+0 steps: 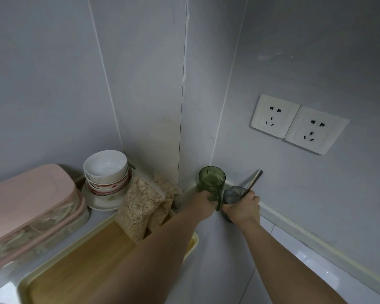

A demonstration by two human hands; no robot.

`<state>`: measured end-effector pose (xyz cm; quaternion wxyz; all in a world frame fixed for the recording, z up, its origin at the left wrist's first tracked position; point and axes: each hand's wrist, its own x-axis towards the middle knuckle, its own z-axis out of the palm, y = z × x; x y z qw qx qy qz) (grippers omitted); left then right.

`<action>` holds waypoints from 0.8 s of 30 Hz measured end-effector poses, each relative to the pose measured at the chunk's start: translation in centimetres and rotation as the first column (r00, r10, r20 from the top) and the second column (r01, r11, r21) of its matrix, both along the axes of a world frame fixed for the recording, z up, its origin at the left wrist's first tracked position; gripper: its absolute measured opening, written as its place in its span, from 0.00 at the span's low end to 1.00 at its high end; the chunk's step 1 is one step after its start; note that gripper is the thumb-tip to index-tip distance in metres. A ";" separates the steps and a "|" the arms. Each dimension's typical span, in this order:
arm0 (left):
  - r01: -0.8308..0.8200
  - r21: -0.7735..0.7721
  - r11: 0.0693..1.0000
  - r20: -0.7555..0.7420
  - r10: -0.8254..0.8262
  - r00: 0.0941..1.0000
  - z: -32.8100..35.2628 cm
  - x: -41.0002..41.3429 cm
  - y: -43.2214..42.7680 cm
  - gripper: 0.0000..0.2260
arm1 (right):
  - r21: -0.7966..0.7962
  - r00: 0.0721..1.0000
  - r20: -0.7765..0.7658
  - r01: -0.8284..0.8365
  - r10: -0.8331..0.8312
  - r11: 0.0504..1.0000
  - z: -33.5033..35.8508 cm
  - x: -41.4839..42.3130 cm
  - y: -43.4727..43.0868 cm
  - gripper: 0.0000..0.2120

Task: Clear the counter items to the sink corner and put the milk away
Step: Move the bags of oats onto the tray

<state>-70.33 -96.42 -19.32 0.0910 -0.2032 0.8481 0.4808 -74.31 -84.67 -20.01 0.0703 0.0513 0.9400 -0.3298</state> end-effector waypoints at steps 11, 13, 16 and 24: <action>-0.151 0.363 0.919 0.058 0.139 0.989 -0.3 -0.1 0.7 0.08 | 0.007 0.997 -0.065 -0.028 0.028 1.000 -0.5 -0.8 0.1 0.42; -0.147 0.338 0.930 0.025 0.147 0.989 -0.5 0.6 0.3 0.04 | 0.002 0.998 -0.060 -0.036 0.036 0.999 -0.4 -0.8 0.2 0.43; -0.123 0.287 0.950 -0.001 0.129 0.992 -0.7 1.6 -0.5 0.04 | -0.002 0.997 -0.036 -0.066 0.065 0.998 -0.1 -0.8 0.5 0.42; -0.033 0.138 0.990 -0.040 0.039 0.998 2.0 6.3 -2.6 0.08 | -0.099 0.995 0.017 -0.098 0.100 0.990 1.1 2.4 0.9 0.41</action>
